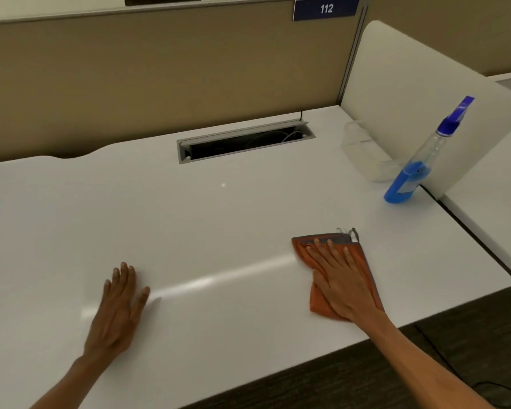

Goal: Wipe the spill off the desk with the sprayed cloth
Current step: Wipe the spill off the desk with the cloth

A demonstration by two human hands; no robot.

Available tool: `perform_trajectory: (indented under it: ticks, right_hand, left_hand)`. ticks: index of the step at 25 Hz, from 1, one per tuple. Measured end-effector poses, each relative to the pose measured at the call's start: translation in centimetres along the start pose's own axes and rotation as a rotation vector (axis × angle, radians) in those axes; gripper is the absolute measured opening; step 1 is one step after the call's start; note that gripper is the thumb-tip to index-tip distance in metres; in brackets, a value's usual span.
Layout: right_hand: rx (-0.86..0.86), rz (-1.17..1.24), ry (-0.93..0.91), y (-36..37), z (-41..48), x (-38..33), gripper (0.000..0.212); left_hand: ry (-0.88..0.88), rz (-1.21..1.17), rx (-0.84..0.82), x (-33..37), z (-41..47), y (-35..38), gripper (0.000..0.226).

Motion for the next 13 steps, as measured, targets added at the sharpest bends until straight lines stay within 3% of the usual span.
perform_trajectory:
  ticks: [3, 7, 10, 13]
  right_hand:
    - [0.053, 0.239, 0.13, -1.0, 1.1, 1.6, 0.048]
    - [-0.173, 1.086, 0.446, -3.0, 1.4, 0.5, 0.039]
    - [-0.264, 1.541, 0.824, -3.5, 0.2, -1.2, 0.036]
    - [-0.585, 2.024, 1.014, -3.1, -1.3, -4.8, 0.048]
  left_hand:
    - [0.015, -0.085, 0.016, 4.0, 0.4, 1.4, 0.065]
    - [0.012, -0.313, 0.01, 11.3, 0.4, 3.3, 0.063]
    - [0.053, -0.441, -0.034, 17.0, 0.9, 4.0, 0.062]
    - [0.001, -0.602, -0.029, 21.0, 1.9, 3.3, 0.06]
Point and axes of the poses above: each hand's wrist, its own z-axis towards the middle knuckle, its own y-axis out of the palm, x = y × z, the point moved 6 cm from there along z, towards the middle knuckle, and after that the axes turned 15 degrees about y, right-handed, at the moved point
